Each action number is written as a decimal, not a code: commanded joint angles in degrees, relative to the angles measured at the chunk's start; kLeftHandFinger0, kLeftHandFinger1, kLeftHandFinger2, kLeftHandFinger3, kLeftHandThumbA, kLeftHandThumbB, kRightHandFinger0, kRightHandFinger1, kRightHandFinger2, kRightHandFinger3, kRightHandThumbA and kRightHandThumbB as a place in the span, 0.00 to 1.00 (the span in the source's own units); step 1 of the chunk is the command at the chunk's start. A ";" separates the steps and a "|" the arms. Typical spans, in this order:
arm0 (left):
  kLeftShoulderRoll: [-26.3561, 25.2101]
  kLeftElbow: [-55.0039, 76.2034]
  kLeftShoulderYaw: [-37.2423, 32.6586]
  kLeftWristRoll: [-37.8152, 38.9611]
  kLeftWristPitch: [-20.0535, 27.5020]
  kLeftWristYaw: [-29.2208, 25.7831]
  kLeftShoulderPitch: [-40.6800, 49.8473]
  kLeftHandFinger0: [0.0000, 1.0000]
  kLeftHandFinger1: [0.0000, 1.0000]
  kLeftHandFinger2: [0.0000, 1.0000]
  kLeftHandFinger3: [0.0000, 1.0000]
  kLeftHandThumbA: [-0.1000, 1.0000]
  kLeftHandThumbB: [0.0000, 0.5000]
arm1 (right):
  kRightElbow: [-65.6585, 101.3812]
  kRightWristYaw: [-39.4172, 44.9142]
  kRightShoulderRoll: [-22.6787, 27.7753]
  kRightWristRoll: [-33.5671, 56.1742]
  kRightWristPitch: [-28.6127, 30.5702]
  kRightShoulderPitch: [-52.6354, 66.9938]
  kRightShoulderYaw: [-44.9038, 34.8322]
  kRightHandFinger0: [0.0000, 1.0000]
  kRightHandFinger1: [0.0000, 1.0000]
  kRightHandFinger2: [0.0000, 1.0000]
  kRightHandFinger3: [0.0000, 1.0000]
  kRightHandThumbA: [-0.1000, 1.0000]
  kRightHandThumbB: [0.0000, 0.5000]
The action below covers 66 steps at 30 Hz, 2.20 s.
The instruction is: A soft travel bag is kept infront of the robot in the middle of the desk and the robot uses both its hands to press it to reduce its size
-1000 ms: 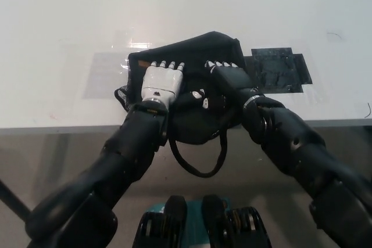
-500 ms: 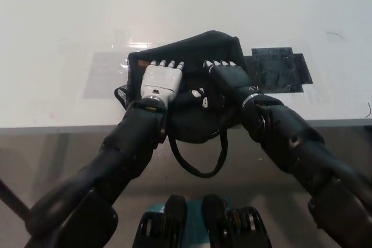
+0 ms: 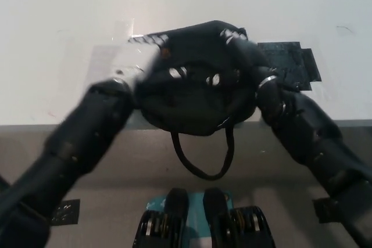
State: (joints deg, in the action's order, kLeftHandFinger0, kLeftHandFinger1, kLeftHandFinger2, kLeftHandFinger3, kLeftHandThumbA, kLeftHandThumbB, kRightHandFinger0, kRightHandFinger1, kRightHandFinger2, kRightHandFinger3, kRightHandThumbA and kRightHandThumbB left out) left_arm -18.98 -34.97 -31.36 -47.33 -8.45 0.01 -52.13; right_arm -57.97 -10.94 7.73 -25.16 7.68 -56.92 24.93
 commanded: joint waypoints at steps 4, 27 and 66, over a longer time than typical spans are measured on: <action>-8.71 21.38 6.96 3.87 -0.74 8.10 1.30 1.00 1.00 1.00 1.00 1.00 0.25 | 35.39 7.94 5.64 2.71 -11.24 5.61 -7.31 1.00 1.00 1.00 1.00 0.88 0.19; -9.40 64.96 17.34 12.51 -1.67 12.18 23.04 1.00 1.00 1.00 1.00 0.96 0.23 | 94.40 9.26 9.15 32.66 -17.08 27.92 -24.49 1.00 1.00 1.00 1.00 1.00 0.37; 7.55 48.95 25.01 37.07 30.01 2.38 69.95 1.00 1.00 1.00 1.00 1.00 0.46 | 75.26 9.50 1.55 25.16 13.79 68.74 -14.85 1.00 1.00 1.00 1.00 1.00 0.16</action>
State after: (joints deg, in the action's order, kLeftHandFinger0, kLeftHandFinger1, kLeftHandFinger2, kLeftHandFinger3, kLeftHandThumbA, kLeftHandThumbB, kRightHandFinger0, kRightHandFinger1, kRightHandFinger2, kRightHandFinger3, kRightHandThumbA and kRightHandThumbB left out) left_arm -12.38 21.02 -6.70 -14.42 9.63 5.02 18.27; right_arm 25.56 -1.69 11.40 -2.76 8.45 11.68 11.24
